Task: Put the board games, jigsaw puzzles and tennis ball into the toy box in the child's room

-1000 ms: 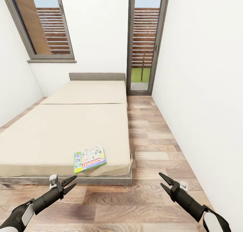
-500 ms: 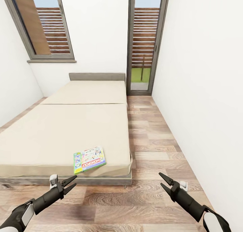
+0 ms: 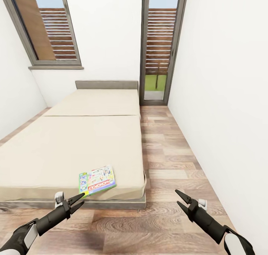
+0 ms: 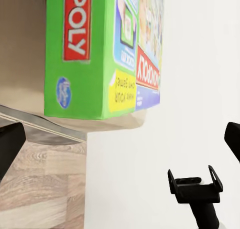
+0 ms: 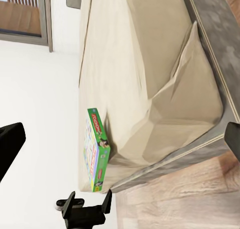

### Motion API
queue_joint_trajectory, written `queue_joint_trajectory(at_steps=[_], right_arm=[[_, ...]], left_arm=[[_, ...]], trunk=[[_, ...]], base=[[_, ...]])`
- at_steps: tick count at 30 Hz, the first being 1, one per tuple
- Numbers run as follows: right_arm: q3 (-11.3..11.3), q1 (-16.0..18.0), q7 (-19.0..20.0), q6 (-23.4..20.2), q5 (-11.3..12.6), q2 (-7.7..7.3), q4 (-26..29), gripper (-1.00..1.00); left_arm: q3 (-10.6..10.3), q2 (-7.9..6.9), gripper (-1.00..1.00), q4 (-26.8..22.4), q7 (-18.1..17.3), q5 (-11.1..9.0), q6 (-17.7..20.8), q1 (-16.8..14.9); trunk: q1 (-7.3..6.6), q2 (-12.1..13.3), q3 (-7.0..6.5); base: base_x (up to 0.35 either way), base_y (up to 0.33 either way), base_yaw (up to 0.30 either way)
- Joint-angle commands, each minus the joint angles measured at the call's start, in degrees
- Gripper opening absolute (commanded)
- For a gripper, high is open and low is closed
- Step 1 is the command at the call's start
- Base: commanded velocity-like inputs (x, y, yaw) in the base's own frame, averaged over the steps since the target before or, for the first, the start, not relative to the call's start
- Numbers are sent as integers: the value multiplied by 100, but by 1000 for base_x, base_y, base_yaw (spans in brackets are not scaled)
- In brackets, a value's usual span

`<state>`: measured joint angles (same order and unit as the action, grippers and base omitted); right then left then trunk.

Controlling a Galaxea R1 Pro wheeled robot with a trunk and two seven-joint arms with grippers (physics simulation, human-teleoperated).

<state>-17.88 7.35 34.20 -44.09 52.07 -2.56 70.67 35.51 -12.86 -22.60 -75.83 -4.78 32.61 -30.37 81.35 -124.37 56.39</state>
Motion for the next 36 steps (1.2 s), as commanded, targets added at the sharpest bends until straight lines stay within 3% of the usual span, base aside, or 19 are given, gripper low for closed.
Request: queue_joint_trajectory(at_steps=[1, 36], right_arm=[[-8, 4, 8, -38, 13, 1, 0, 100], [-14, 4, 28, -38, 13, -4, -9, 100]], left_arm=[[16, 1, 100, 1, -19, 4, 60, -4], [17, -5, 100, 1, -19, -5, 61, -4]], trunk=[[0, -2, 5], [0, -2, 5]], base=[[60, 0, 0], [7, 0, 0]])
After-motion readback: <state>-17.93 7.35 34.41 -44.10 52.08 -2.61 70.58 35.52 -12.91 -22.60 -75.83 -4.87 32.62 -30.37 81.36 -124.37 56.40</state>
